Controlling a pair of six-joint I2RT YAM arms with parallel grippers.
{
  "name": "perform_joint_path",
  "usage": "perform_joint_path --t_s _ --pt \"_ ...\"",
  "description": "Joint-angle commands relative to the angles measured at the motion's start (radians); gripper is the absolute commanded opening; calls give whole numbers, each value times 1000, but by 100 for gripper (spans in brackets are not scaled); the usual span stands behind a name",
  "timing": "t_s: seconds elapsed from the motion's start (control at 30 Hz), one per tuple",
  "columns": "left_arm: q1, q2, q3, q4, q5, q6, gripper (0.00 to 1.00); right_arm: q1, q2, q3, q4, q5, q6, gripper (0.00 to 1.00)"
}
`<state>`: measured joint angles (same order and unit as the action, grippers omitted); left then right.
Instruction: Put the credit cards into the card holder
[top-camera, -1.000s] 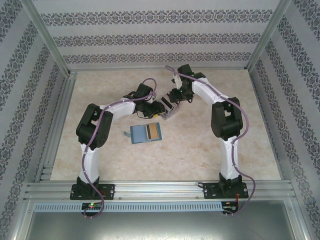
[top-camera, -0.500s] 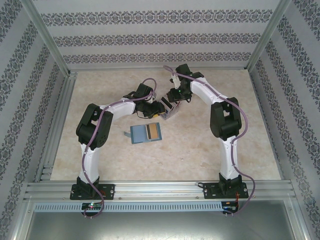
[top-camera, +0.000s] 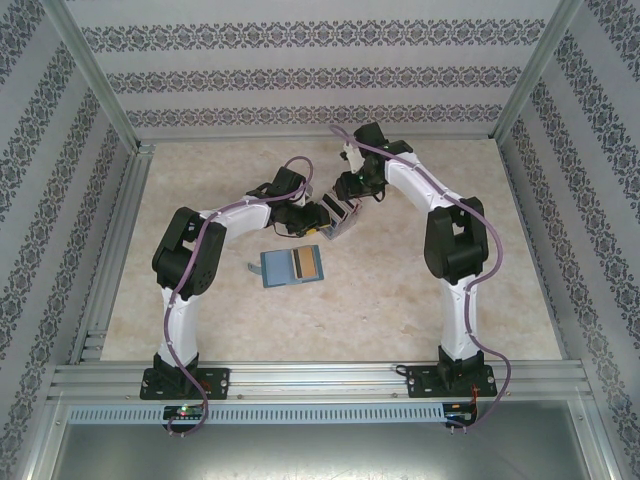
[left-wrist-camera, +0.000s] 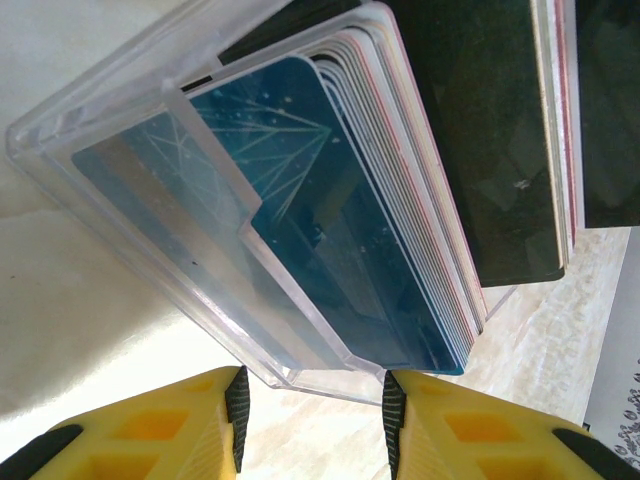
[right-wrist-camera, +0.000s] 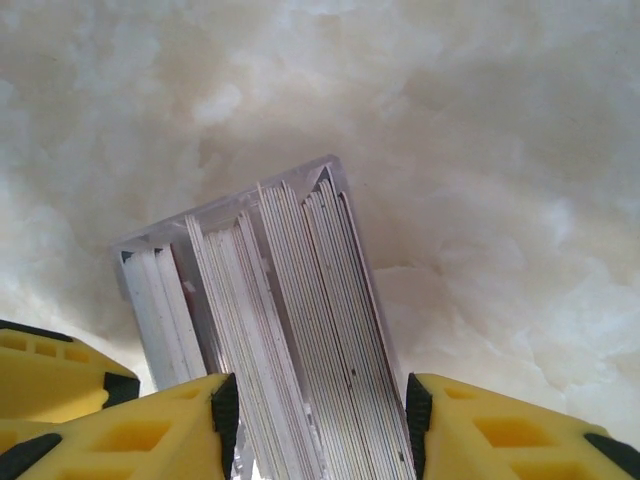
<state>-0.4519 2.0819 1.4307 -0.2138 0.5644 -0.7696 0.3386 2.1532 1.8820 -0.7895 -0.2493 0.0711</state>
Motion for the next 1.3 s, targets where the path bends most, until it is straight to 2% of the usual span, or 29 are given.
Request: perform_joint_path --t_s 0.0,0.13,0.27,0.87,1.13,1.27 --pt "-14 18 -14 32 -4 -19 43 10 -39 2 -13 -43 -4 50" --pt "-15 18 -12 33 -2 -20 43 5 -44 -4 -7 -49 4 50" --pt "-16 19 -9 31 -3 -20 43 -10 -30 -2 -11 16 21 50" --pt "-21 28 -4 33 -3 -20 43 2 50 27 -33 -23 13 50" --pt "-21 32 -1 33 2 -17 43 17 -36 -19 18 183 -8 51" --pt "-21 33 -5 35 4 -19 43 17 -31 -14 22 200 -17 52"
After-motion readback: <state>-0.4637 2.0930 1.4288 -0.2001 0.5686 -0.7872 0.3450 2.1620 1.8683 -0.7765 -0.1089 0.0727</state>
